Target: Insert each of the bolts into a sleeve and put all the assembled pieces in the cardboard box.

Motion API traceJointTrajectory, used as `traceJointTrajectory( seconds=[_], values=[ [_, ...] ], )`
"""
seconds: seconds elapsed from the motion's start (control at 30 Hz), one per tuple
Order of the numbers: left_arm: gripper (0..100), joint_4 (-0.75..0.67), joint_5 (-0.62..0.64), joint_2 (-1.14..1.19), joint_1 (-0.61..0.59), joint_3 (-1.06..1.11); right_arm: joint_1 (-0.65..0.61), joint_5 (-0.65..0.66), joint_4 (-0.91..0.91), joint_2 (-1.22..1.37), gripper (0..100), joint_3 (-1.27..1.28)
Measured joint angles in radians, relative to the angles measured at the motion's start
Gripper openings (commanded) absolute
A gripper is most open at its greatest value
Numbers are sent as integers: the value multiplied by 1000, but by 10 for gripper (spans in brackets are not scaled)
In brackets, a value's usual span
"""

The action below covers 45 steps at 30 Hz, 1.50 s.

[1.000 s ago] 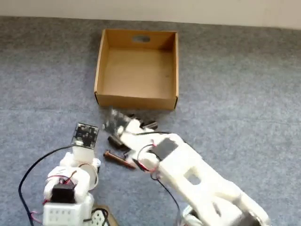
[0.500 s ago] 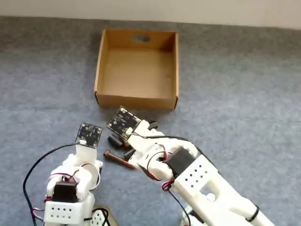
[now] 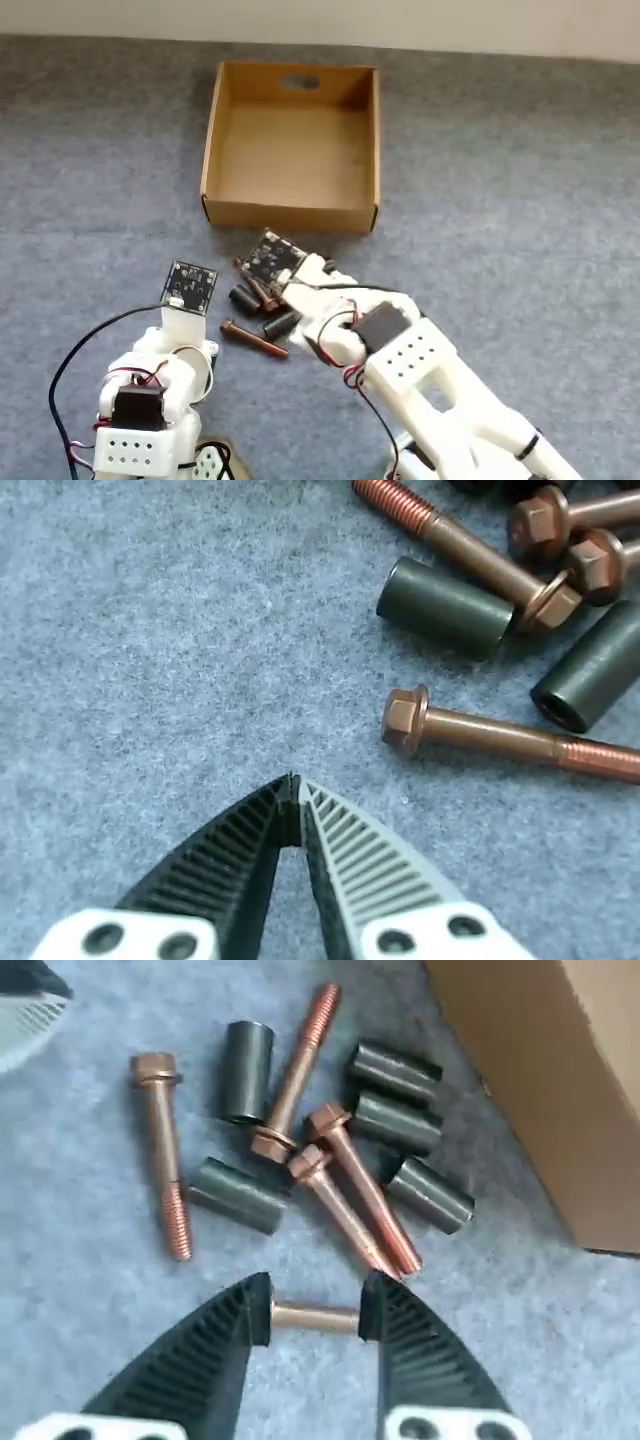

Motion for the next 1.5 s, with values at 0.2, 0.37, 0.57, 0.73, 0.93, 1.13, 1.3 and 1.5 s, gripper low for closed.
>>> traceJointTrajectory(
  seconds=[0.2,0.37,0.57,0.73,0.93,1.13,1.3,1.5],
  values=[
    [10,0,0,0,0,0,12,0,-137,54,158,71],
    [10,0,0,0,0,0,0,0,-219,109,158,103],
    [10,0,0,0,0,0,0,0,-284,210,158,103],
    [10,0,0,0,0,0,-3,-66,-328,287,158,103],
    [10,0,0,0,0,0,-18,-104,-336,298,158,103],
    [10,0,0,0,0,0,-21,-104,-305,298,158,103],
    [10,0,0,0,0,0,-21,-104,-305,298,158,98],
    [10,0,0,0,0,0,20,-104,-305,298,158,98]
  ],
)
